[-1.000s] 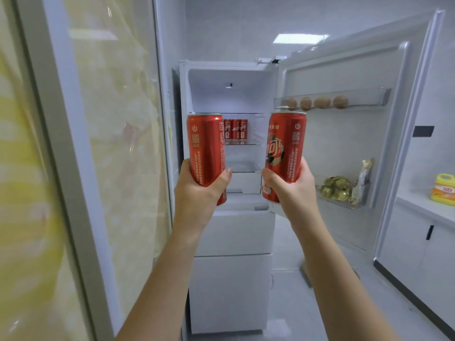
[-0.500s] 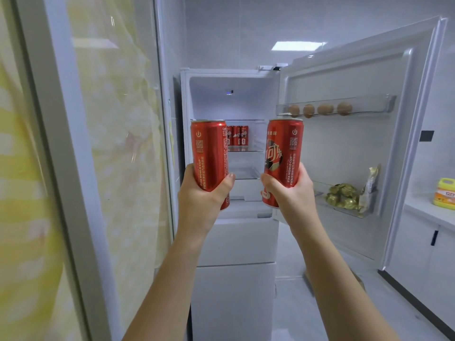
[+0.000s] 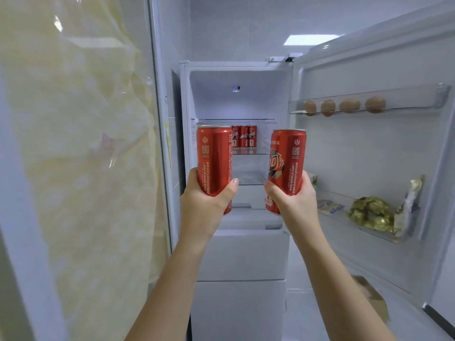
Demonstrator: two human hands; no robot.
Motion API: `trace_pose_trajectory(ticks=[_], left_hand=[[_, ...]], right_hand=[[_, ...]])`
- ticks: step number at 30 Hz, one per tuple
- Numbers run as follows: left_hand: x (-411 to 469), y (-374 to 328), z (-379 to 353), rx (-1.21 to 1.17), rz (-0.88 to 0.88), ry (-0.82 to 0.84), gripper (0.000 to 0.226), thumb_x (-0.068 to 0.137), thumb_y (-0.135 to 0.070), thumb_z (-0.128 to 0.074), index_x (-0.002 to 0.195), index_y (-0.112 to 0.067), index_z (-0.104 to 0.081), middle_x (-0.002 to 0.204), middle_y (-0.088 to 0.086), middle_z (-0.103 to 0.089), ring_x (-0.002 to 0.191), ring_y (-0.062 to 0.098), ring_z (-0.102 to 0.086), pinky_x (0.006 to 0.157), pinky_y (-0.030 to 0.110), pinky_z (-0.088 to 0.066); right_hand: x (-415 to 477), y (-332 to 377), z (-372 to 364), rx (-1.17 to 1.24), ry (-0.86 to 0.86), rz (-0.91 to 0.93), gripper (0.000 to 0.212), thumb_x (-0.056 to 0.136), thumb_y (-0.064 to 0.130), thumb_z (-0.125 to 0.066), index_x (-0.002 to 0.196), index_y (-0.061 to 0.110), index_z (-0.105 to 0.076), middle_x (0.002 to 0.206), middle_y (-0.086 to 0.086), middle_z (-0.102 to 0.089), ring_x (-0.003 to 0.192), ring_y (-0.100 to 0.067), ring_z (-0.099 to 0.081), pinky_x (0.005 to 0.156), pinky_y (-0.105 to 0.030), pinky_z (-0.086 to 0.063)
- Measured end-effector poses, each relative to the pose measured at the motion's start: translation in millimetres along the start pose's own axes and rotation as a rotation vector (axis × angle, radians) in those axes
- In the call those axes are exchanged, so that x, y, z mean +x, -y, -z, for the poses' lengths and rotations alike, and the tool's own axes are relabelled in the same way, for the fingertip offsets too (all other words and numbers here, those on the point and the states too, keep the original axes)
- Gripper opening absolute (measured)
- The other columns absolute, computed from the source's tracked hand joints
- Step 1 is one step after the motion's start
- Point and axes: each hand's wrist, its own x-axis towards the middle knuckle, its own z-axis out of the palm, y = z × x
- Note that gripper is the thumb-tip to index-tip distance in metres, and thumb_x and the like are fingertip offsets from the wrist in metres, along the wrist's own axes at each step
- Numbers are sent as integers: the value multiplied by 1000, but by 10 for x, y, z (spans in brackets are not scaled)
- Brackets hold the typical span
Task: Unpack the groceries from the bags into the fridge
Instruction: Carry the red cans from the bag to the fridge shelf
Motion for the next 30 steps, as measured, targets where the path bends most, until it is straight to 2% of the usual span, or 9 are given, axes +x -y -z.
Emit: trace_pose_trajectory(ticks=[3, 9, 13, 16, 18, 22, 26, 30], left_hand=[[197, 234, -185, 28, 11, -25, 36, 76, -35, -81, 101, -38, -56, 85, -23, -65, 76, -5, -65, 52, 8, -49], [646, 634, -589, 76, 21, -64, 34, 77, -38, -81, 97, -43, -53, 85, -25, -65, 78, -10, -62, 54, 4, -46], [824, 902, -809, 109, 43, -80, 37, 77, -42, -79, 99, -48, -50, 94, -19, -63, 84, -12, -61, 57, 2, -45], [920, 1084, -927, 119, 59, -90, 38, 77, -42, -79, 99, -49, -50, 96, -19, -62, 85, -12, -60, 57, 3, -46], [986, 1186, -995, 133, 71, -91, 38, 76, -42, -79, 99, -50, -50, 95, -20, -62, 85, -14, -60, 55, 3, -46], [1176, 1375, -1107, 189, 82, -88, 37, 76, -44, -79, 95, -51, -48, 86, -29, -61, 82, -19, -58, 54, 0, -43], [1402, 1608, -1199, 199, 89, -65, 38, 77, -42, -79, 98, -50, -48, 88, -27, -62, 83, -18, -58, 54, 1, -43], [1718, 1920, -1246, 161, 87, -56, 36, 78, -38, -80, 99, -44, -51, 87, -36, -61, 80, -14, -61, 53, 3, -45]], right_hand=[[289, -261, -1, 0, 17, -4, 29, 77, 15, -74, 97, 24, -56, 73, 16, -64, 61, -2, -62, 52, -17, -51], [922, -664, 57, 2, 53, 1, 29, 79, 10, -74, 98, 24, -56, 74, 18, -64, 61, 3, -61, 51, -12, -48], [1240, -925, 106, 19, 77, -19, 30, 79, 11, -73, 98, 26, -56, 76, 17, -64, 62, 5, -60, 51, -12, -48], [1411, -1113, 118, 28, 87, -32, 32, 79, 11, -74, 98, 27, -55, 80, 15, -65, 64, 4, -61, 50, -11, -47], [1512, -1235, 112, 40, 83, -43, 32, 78, 10, -75, 97, 25, -55, 76, 17, -65, 62, 5, -60, 49, -10, -47], [1696, -1457, 56, 66, 81, -81, 31, 78, 11, -75, 99, 23, -56, 77, 12, -64, 62, 4, -60, 50, -12, -48], [1893, -1683, -41, 53, 75, -107, 34, 77, 15, -74, 105, 22, -56, 81, 7, -64, 64, 2, -62, 53, -16, -50], [2133, -1969, -197, 57, 72, -122, 35, 78, 16, -75, 106, 24, -56, 83, 11, -66, 67, 0, -63, 53, -16, -51]])
